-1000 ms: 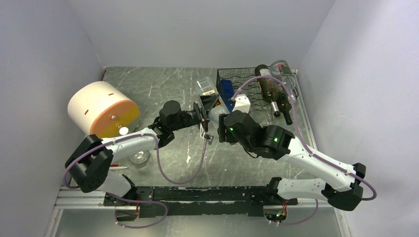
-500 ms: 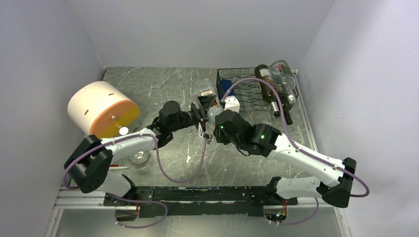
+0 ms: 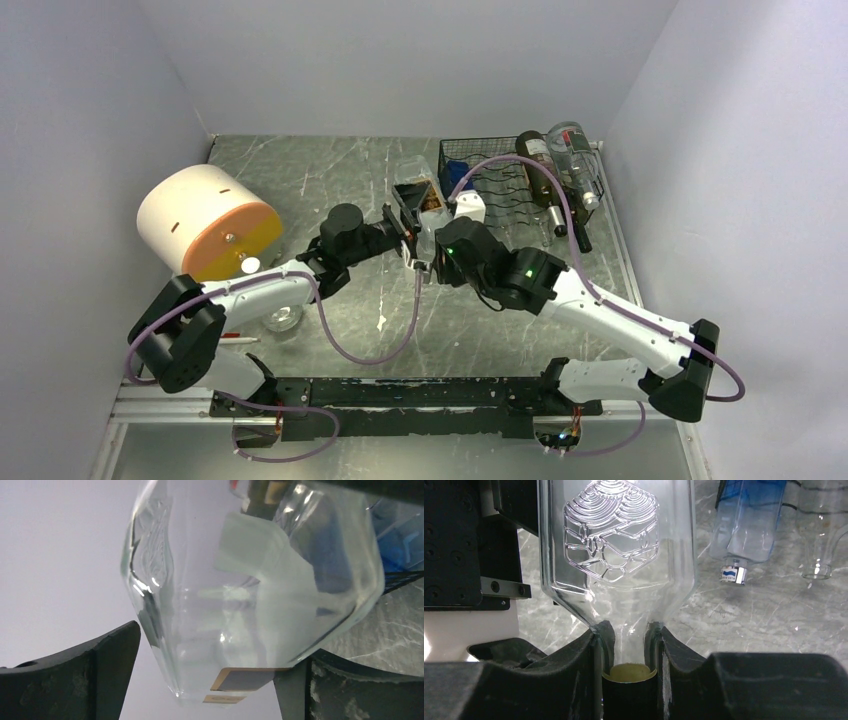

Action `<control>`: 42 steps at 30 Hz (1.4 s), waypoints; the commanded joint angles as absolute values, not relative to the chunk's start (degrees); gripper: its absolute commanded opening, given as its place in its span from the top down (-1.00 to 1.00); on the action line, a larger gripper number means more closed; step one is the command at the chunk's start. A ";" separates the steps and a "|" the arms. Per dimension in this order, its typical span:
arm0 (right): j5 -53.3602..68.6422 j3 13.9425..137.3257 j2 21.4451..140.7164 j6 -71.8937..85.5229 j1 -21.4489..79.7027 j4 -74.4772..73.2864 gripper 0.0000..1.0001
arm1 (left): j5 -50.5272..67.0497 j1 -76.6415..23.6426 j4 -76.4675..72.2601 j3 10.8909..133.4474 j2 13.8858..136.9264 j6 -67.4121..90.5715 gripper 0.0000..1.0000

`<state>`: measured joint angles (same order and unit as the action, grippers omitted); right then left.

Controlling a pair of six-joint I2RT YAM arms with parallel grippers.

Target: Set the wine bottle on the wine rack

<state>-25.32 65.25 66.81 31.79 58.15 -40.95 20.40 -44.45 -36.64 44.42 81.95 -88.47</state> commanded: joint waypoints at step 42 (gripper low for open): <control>-11.85 62.51 67.42 16.71 19.69 -14.81 1.00 | -13.56 -45.47 -35.06 70.58 79.69 -28.47 -0.96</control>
<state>-11.40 65.69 70.76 16.60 20.64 -26.59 -11.29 -45.21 -39.72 67.26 79.81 -35.42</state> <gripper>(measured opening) 0.362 0.982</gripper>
